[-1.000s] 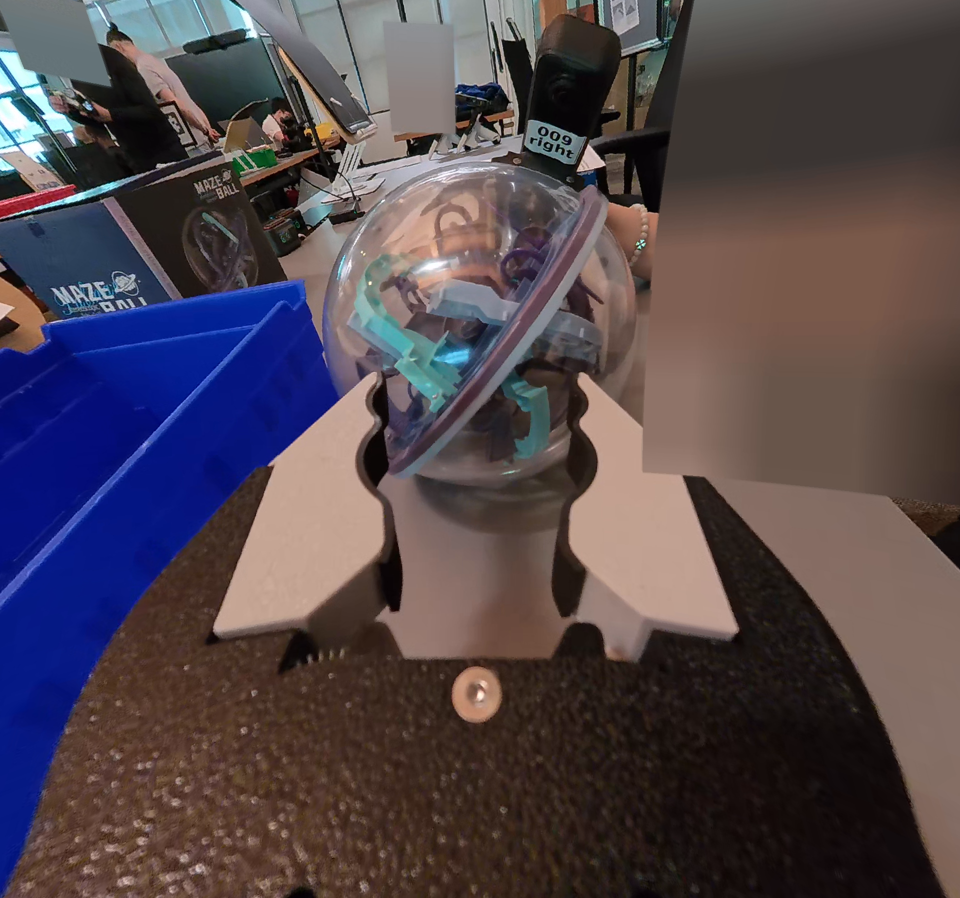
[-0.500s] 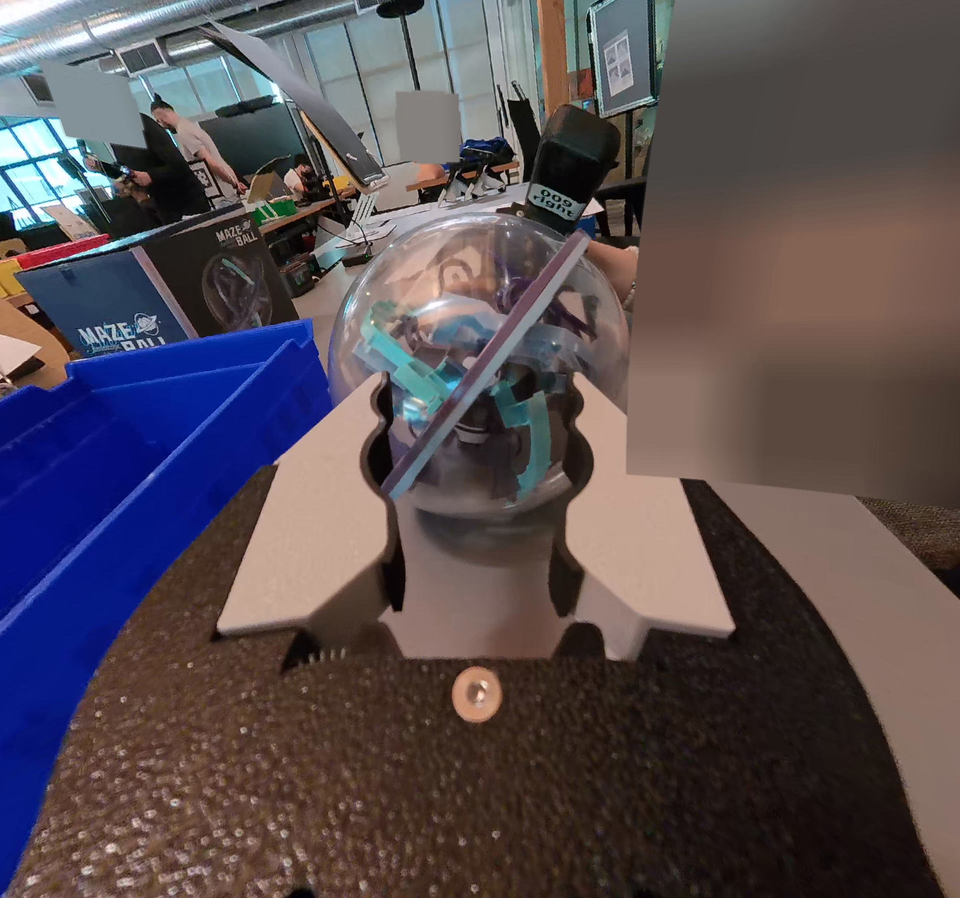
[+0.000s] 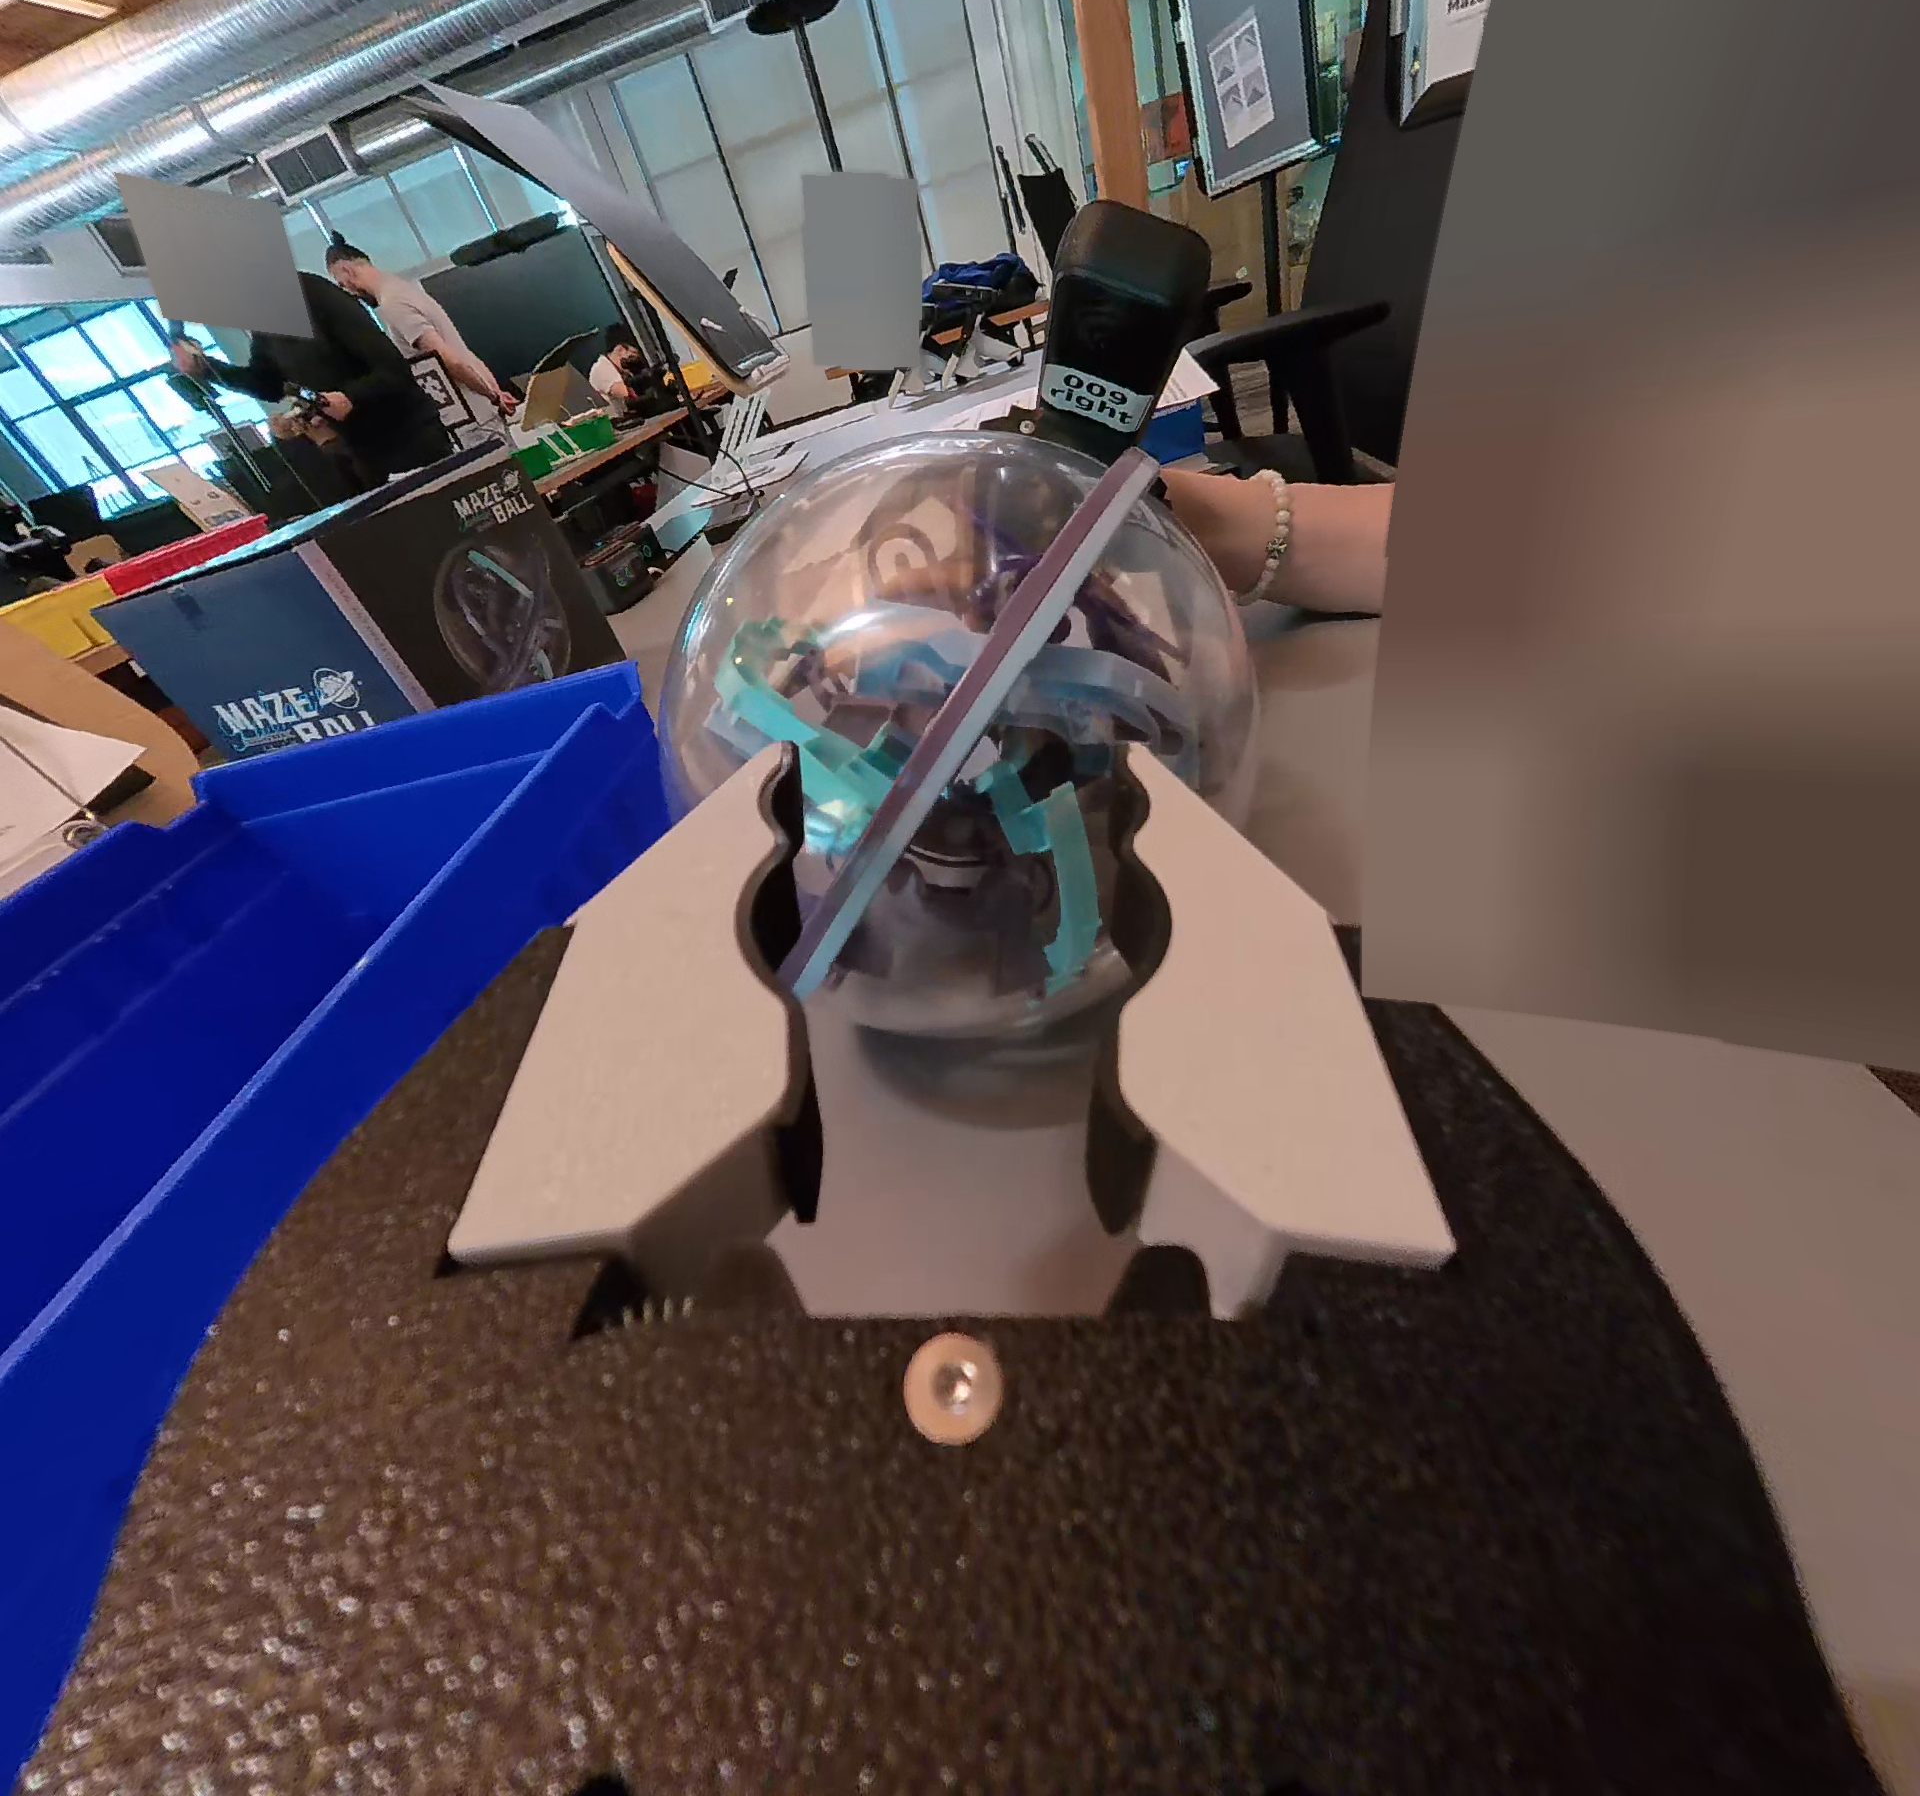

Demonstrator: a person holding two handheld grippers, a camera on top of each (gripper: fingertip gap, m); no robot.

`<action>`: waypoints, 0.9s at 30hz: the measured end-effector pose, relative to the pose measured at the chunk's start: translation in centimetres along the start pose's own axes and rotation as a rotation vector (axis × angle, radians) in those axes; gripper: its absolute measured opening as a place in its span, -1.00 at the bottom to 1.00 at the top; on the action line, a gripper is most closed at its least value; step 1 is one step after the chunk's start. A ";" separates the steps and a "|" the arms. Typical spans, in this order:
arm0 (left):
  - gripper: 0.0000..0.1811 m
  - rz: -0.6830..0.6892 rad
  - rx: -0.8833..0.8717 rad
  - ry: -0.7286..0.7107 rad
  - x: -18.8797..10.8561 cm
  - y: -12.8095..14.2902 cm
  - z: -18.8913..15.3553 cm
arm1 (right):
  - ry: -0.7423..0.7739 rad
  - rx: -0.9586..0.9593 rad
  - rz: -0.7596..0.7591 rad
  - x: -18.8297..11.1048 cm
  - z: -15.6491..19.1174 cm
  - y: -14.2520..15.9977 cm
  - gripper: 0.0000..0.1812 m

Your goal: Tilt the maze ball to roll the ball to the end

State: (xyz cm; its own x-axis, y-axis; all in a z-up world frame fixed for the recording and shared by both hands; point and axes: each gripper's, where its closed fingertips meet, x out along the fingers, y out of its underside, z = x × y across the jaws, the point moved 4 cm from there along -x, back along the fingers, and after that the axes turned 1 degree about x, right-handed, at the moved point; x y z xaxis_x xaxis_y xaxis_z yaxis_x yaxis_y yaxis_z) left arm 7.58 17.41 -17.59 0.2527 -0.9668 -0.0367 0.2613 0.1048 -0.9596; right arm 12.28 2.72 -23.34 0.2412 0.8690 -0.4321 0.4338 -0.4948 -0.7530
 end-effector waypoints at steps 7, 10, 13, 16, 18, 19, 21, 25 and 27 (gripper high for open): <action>-0.40 -0.005 0.007 0.001 0.0 0.0 0.0 | -0.004 -0.003 -0.009 -0.1 0.0 0.0 0.52; -0.43 -0.006 0.011 -0.002 -0.1 0.0 0.1 | -0.006 0.008 -0.011 -0.1 0.0 0.0 0.51; -0.43 -0.013 0.000 -0.003 -0.1 0.0 0.2 | -0.009 0.018 -0.014 0.0 0.0 0.0 0.51; -0.45 -0.020 -0.016 -0.007 -0.2 0.0 0.4 | -0.016 0.044 -0.013 0.1 0.0 -0.1 0.51; -0.46 -0.025 -0.028 -0.006 -0.3 0.1 0.4 | -0.017 0.046 -0.010 0.0 0.0 0.0 0.50; -0.46 -0.029 -0.036 -0.006 -0.2 0.1 0.5 | -0.017 0.048 -0.009 0.0 0.0 0.0 0.50; -0.46 -0.037 -0.056 -0.006 -0.3 0.2 0.6 | -0.019 0.058 -0.005 0.0 -0.1 0.0 0.50; -0.47 -0.045 -0.088 -0.005 -0.3 0.3 0.8 | -0.021 0.075 0.014 0.0 -0.1 -0.1 0.49; -0.46 -0.052 -0.103 -0.004 -0.3 0.3 0.9 | -0.025 0.086 0.021 0.1 0.0 -0.1 0.49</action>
State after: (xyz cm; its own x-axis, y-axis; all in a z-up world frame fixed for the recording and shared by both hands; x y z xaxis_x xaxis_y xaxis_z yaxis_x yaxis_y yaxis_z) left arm 8.43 17.99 -17.61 0.2455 -0.9693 0.0145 0.1771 0.0301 -0.9837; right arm 12.27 2.81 -23.28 0.2273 0.8585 -0.4597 0.3523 -0.5126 -0.7830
